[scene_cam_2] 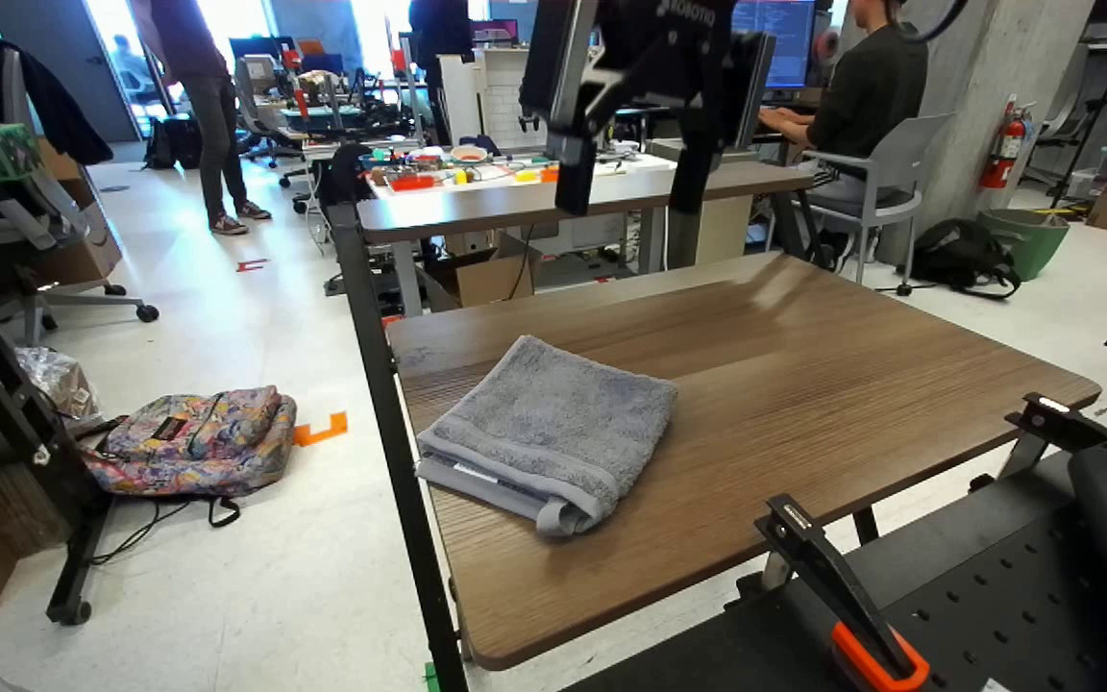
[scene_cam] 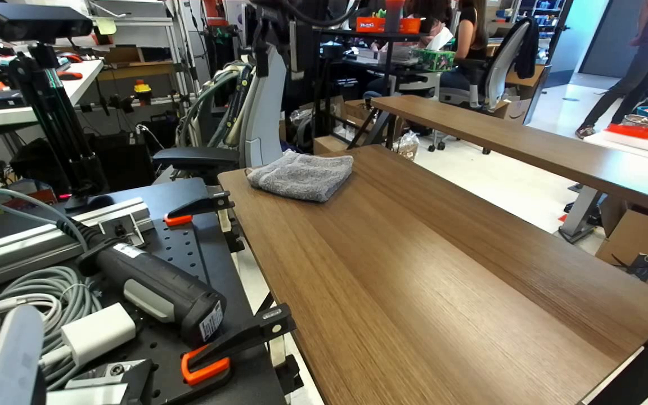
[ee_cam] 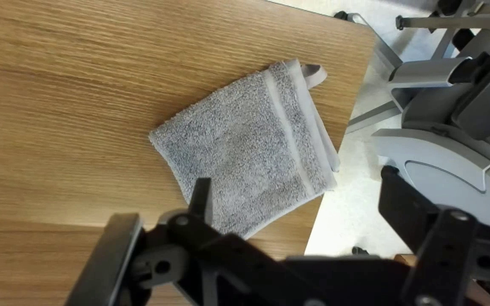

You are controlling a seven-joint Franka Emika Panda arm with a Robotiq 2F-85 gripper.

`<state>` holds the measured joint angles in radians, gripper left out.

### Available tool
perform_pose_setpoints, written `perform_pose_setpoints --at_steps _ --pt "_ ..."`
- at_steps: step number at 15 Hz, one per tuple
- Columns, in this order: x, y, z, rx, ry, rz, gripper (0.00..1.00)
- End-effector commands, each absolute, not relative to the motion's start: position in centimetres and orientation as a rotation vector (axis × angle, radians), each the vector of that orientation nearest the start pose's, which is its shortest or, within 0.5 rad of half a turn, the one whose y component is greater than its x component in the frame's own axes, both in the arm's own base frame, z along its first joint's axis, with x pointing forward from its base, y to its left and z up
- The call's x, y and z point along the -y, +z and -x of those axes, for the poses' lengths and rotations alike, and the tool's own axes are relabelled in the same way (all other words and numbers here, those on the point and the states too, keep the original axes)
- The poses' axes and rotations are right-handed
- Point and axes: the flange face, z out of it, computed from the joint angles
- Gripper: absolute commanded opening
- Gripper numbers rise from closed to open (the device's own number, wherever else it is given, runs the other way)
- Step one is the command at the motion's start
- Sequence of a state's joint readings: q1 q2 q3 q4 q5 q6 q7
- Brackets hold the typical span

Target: Move the towel from left to right.

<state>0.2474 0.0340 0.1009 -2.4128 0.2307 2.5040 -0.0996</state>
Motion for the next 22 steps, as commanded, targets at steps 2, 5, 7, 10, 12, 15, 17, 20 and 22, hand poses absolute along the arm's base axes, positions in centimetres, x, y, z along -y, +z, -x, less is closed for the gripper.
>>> perform_pose_setpoints --at_steps 2,5,7,10,12,15,17,20,22 --pt "-18.3 24.9 -48.1 0.419 -0.01 2.999 1.0" --pt "-18.6 21.9 -48.6 0.424 0.029 3.022 1.0" --pt "-18.8 20.1 -49.1 0.422 0.042 3.031 1.0" --pt "-19.0 17.8 -50.0 0.428 0.063 3.045 1.0" --pt "-19.2 16.5 -50.4 0.431 0.077 3.056 1.0" --pt "-19.6 14.7 -50.9 0.443 0.097 3.069 1.0" --pt "-19.8 13.5 -51.4 0.444 0.099 3.076 1.0" --pt "-20.3 12.3 -52.3 0.427 0.097 3.081 1.0" --pt "-20.6 11.8 -52.8 0.413 0.097 3.083 1.0"
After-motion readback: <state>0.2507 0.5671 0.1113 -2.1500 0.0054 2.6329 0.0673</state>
